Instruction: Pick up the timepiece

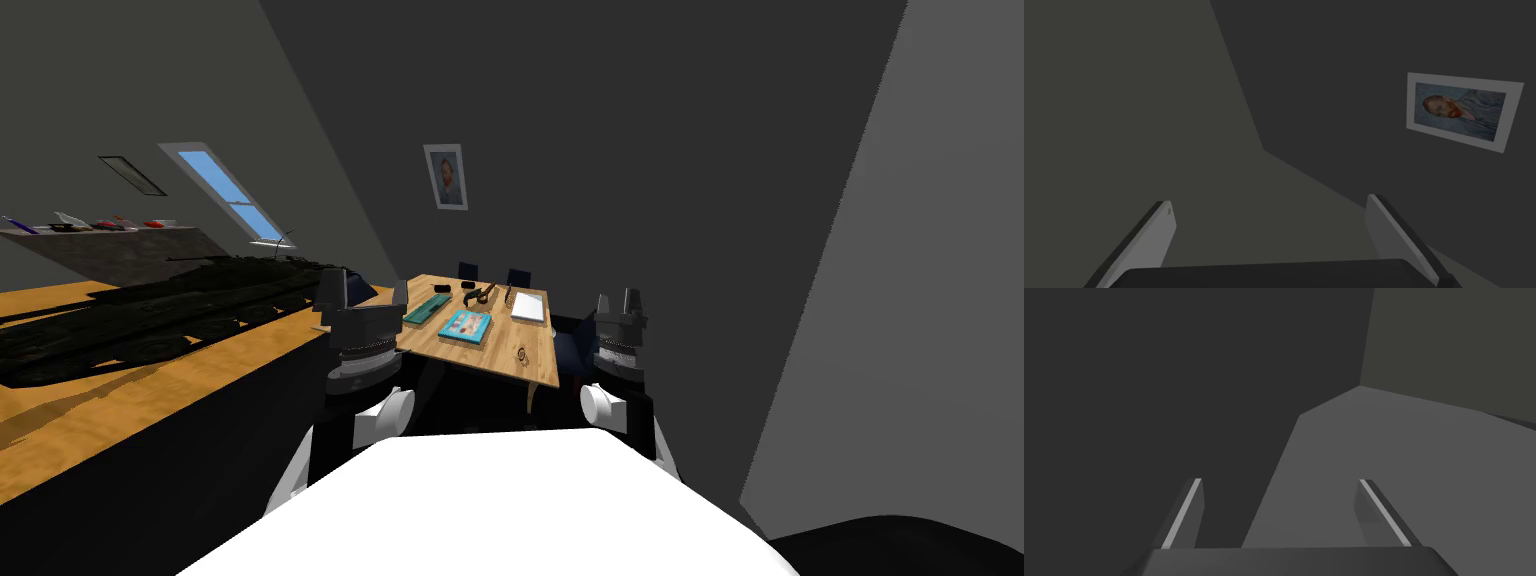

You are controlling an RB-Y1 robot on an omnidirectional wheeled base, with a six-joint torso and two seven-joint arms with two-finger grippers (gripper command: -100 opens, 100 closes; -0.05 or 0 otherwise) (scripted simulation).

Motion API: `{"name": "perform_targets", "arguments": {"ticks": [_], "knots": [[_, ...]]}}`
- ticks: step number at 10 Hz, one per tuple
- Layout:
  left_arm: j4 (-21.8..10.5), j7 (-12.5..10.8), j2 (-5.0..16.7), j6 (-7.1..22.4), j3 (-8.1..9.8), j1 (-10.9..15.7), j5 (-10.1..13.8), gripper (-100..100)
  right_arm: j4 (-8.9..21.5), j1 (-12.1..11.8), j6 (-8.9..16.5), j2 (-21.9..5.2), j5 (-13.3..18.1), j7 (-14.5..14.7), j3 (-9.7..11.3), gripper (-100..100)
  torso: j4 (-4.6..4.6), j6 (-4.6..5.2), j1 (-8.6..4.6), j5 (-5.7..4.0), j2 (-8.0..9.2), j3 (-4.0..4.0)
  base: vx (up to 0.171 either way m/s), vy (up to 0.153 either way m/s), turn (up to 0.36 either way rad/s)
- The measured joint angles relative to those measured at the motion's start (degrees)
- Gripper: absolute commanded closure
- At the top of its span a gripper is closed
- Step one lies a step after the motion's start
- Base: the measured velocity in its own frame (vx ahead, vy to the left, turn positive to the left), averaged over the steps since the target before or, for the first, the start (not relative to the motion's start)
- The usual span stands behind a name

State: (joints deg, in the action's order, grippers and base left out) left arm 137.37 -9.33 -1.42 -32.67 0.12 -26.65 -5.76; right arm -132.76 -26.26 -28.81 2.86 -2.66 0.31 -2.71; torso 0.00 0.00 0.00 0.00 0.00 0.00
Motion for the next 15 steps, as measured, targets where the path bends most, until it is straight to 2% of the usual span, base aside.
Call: {"name": "perform_targets", "arguments": {"ticks": [3, 5, 7, 10, 11, 12, 14, 15], "knots": [[0.0, 0.0, 0.0, 0.0, -0.01, 0.0, 0.0, 0, 2.1, 0.6, 1.4, -3.4, 0.6, 1.8, 0.4, -100, -0.01, -0.01, 0.27, 0.06, -0.04, -0.02, 0.005, 0.071, 0.031], [0.0, 0.0, 0.0, 0.0, -0.01, 0.0, 0.0, 0, 4.5, 1.3, 2.8, -6.1, 0.7, 3.0, -0.2, -100, -0.01, -0.01, 0.27, 0.06, -0.04, -0.02, 0.01, 0.091, 0.049], [0.0, 0.0, 0.0, 0.0, -0.01, 0.0, 0.0, 0, 7.5, 3.5, 5.5, -8.1, 1.6, 5.3, 0.0, -100, -0.02, -0.01, 0.41, 0.1, -0.09, -0.05, 0.017, 0.108, 0.052], [0.0, 0.0, 0.0, 0.0, -0.01, 0.0, 0.0, 0, 11.4, 3.9, 7.7, -10.8, 2.5, 8.0, 0.1, -100, -0.02, 0.01, 0.3, 0.08, -0.06, -0.04, 0.016, 0.083, 0.039], [0.0, 0.0, 0.0, 0.0, -0.01, 0.0, 0.0, 0, 13.1, 4.1, 7.9, -11.3, 2.9, 8.7, 0.2, -100, -0.01, -0.01, 0.26, 0.06, -0.05, -0.03, 0.004, 0.093, 0.067], [0.0, 0.0, 0.0, 0.0, -0.01, 0.0, 0.0, 0, 15.3, 5.7, 9.2, -12.3, 3.4, 9.8, 0.0, -100, -0.01, -0.01, 0.32, 0.07, -0.05, -0.03, 0.02, 0.132, 0.09], [0.0, 0.0, 0.0, 0.0, -0.01, 0.0, 0.0, 0, 19.1, 5.7, 11.1, -14.7, 4.4, 11.8, -0.3, -100, -0.03, -0.01, 0.51, 0.12, -0.12, -0.07, 0.032, 0.132, 0.084], [0.0, 0.0, 0.0, 0.0, -0.01, 0.0, 0.0, 0, 20.9, 6.9, 12.9, -15.4, 5.2, 13.2, -0.3, -100, -0.03, -0.02, 0.47, 0.11, -0.12, -0.07, 0.013, 0.075, 0.023]]}}
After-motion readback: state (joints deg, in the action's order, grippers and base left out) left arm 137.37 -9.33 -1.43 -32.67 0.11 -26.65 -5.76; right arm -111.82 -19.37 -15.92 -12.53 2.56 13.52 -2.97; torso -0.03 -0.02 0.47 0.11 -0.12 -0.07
